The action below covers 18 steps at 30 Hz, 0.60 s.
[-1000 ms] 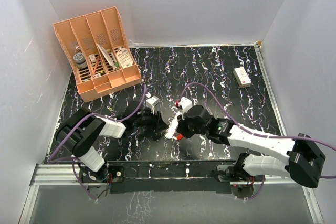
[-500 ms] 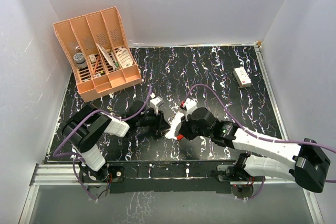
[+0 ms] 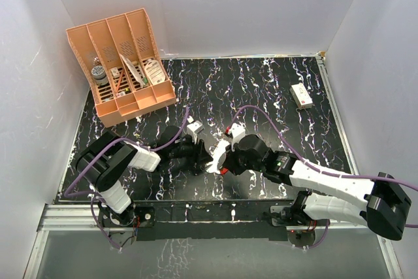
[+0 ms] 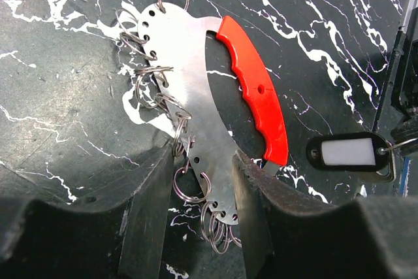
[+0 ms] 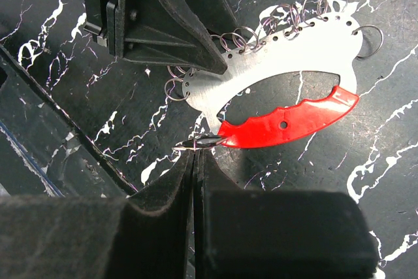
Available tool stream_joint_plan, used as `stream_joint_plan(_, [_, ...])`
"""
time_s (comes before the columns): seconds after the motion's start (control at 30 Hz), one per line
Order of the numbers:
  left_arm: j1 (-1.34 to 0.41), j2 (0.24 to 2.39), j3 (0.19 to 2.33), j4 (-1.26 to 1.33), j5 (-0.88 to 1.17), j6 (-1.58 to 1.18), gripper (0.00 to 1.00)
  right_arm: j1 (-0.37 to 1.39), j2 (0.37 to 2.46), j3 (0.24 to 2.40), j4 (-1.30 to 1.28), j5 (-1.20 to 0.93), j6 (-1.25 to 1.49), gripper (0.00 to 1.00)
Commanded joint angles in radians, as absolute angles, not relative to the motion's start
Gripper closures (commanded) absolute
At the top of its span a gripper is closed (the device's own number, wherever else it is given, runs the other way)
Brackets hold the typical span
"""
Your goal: Put the keys on the keyring
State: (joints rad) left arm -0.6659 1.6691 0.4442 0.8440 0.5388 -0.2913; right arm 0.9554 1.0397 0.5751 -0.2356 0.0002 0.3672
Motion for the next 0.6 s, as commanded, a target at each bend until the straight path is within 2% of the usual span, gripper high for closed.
stream_joint_plan(0.0, [-0.669, 1.629, 0.425, 0.799, 0.527, -0.256, 0.59, 0.956, 1.03, 0.577, -0.19, 0.0, 0.373, 1.0])
stream_joint_plan(0.23, [-0.67, 1.637, 0.42, 0.809, 0.522, -0.258, 0.62, 0.957, 1.025, 0.579, -0.195, 0.002, 0.37, 1.0])
stream_joint_plan(0.57, [-0.67, 1.669, 0.427, 0.826, 0.522, -0.264, 0.77, 0.957, 1.023, 0.579, -0.198, 0.005, 0.37, 1.0])
